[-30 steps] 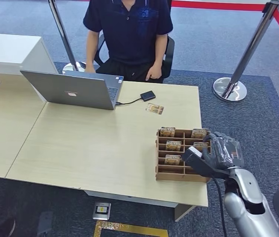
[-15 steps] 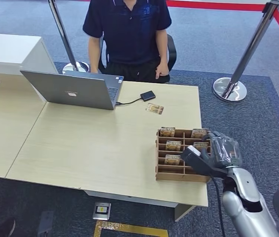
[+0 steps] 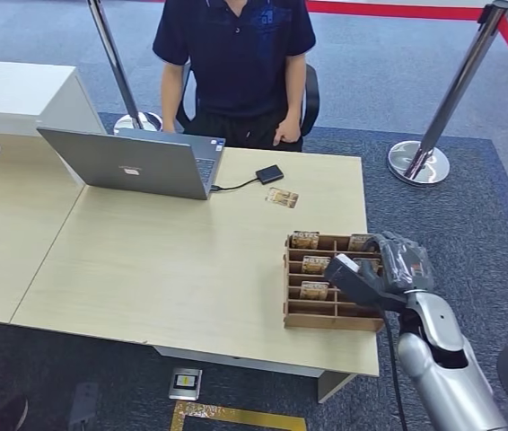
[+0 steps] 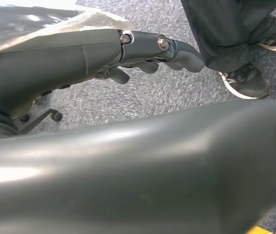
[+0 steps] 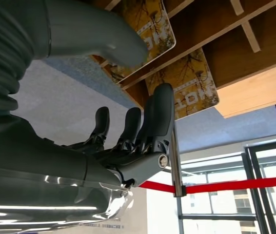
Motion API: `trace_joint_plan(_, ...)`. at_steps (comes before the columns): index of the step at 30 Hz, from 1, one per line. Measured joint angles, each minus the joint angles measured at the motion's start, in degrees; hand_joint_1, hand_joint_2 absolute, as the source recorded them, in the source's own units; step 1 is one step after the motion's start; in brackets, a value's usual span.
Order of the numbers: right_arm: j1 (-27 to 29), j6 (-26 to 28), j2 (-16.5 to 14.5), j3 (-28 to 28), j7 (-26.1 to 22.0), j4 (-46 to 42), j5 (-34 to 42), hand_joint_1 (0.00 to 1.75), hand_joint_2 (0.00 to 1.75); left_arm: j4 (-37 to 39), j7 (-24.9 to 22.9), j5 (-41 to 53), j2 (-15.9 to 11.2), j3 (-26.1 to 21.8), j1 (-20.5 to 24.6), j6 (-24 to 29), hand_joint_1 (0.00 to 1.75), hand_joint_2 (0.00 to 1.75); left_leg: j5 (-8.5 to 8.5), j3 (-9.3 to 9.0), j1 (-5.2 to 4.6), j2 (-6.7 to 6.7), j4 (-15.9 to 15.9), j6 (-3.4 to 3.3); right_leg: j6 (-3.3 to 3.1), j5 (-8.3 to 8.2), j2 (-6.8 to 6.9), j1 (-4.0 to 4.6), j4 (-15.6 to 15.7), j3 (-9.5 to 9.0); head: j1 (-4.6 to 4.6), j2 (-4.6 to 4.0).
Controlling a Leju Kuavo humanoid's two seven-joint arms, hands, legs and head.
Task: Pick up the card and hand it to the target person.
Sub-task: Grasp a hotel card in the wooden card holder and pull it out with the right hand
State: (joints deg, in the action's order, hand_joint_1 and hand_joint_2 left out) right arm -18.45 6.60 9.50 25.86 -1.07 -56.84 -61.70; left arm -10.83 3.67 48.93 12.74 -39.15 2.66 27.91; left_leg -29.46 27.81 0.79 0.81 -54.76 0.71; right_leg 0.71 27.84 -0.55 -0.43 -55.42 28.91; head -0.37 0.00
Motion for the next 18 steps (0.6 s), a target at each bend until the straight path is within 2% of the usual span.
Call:
trace_joint_plan(11,1.1,1.3,0.3,0.1,0.8,1.1,0.0,0.86,1.75,0.0,-0.2,0.7,0.0,0.0,0.0,0.0,0.00,0.00,0.00,-0.01,0.00,0.00,0.0,0.00,0.00,-0.01,0.00,0.00,0.0,0.01,0.00,0.00)
trace_joint_plan(18,2.3,1.2,0.6,0.1,1.6,-0.1,-0.4,0.95,1.75,0.0,-0.2,0.8,0.0,0.0,0.0,0.0,0.00,0.00,0.00,-0.01,0.00,0.00,0.0,0.00,0.00,0.00,0.00,0.00,0.0,0.00,0.01,0.00)
